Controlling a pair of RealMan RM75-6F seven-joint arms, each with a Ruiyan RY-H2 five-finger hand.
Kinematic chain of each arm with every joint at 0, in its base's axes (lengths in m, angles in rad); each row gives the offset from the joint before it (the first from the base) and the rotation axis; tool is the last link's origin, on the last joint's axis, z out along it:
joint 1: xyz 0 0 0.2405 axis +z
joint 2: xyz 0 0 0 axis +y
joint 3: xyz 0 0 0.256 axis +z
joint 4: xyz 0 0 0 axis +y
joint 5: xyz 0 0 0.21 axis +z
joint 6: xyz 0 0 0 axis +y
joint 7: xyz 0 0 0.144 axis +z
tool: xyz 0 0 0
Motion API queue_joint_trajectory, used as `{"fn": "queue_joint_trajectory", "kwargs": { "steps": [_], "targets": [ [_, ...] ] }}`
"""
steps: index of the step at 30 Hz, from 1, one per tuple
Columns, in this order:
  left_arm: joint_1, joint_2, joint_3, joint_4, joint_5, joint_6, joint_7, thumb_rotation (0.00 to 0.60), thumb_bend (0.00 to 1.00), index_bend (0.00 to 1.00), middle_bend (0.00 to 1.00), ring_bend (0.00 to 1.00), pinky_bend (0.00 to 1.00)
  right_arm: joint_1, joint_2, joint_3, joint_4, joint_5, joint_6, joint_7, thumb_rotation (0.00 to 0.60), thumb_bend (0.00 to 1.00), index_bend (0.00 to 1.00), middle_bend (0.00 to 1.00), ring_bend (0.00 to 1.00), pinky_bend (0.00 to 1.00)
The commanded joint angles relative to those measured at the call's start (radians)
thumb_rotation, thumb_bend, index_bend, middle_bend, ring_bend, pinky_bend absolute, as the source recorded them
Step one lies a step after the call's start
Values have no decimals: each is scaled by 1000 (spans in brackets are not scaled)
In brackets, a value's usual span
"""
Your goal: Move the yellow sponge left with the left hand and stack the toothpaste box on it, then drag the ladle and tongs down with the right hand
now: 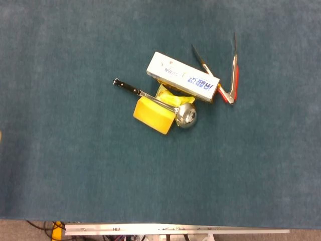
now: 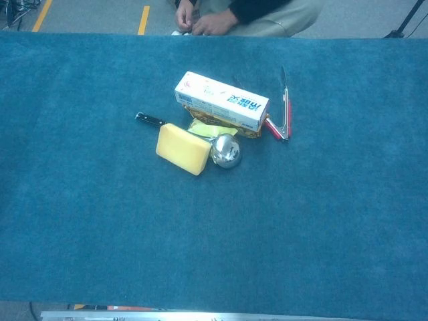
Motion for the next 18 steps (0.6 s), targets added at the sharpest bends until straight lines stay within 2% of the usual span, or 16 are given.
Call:
{"fn": "queue_joint_trajectory", "kwargs": {
  "steps": [1,13,18],
  "targets": [
    [-1,0,0,1,-2,-3,1,600,347,50,0,0,85,2,-1,-1,0,-2,-2,-2,600,36,198,335,266,279],
    [-9,6,-2,2,7,-11,-13,600,347,50,0,0,85,7,2,2,-1,-6,0,2,600,36,198,335,266,279],
    [-37,27,-1,-6,28,-51,-52,600,347,51,0,0,85,20,5,10,1,-5,-12,13,600,36,198,335,266,279]
  ]
}}
